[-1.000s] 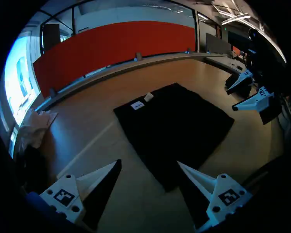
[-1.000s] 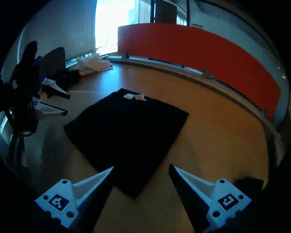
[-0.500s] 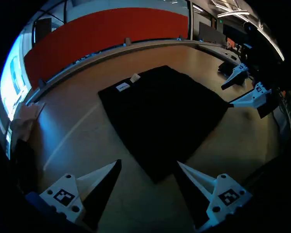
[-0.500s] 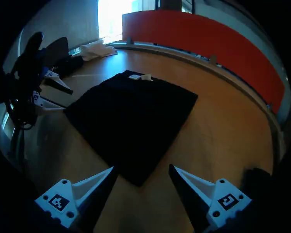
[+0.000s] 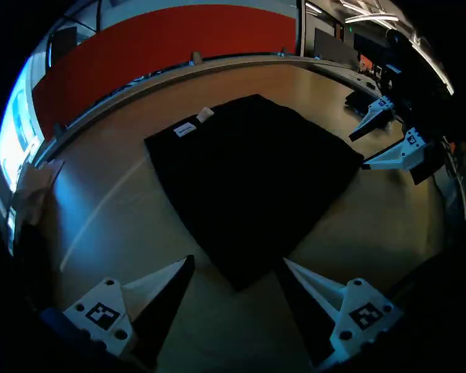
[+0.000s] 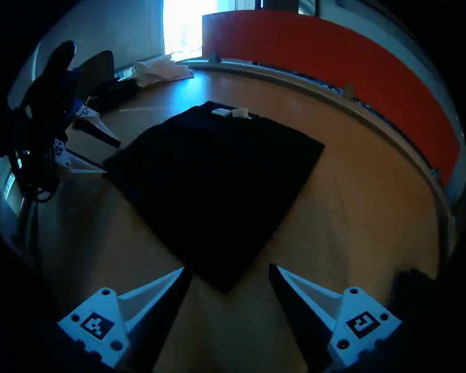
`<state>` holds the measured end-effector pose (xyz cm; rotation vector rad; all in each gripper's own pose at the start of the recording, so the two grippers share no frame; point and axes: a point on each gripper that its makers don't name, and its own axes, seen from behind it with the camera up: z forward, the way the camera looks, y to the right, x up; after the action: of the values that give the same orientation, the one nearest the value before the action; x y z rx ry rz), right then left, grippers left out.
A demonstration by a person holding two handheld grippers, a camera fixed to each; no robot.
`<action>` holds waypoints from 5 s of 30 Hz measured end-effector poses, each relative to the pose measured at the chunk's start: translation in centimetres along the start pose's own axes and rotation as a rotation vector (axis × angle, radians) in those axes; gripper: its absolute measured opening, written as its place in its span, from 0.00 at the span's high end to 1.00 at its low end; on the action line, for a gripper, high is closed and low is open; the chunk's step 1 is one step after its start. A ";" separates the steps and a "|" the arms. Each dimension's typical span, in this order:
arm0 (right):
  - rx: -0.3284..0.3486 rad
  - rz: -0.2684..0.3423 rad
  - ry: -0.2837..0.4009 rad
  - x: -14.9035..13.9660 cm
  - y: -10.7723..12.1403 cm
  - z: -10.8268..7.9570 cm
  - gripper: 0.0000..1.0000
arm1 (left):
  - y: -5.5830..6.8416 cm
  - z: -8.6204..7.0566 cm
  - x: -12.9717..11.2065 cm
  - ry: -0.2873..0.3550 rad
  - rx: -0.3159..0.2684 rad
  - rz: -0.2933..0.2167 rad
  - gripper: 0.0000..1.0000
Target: Fold towel
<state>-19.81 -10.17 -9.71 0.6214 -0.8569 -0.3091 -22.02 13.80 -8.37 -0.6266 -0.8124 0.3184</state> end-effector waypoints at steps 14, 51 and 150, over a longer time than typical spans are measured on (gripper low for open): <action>0.024 -0.005 -0.006 -0.2 0.1 0.4 0.10 | 0.3 0.1 -0.1 0.006 -0.027 -0.006 0.06; 0.053 -0.010 -0.010 0.1 0.0 0.6 0.67 | 2.0 0.4 -0.1 -0.011 -0.099 0.079 0.31; 0.163 0.031 0.098 8.6 -5.3 -13.8 0.90 | 3.4 -12.9 7.3 -0.027 -0.044 -0.034 0.85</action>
<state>-3.71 -13.29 -14.62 0.7676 -0.8013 -0.1802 -7.60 14.91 -13.10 -0.6504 -0.8573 0.2796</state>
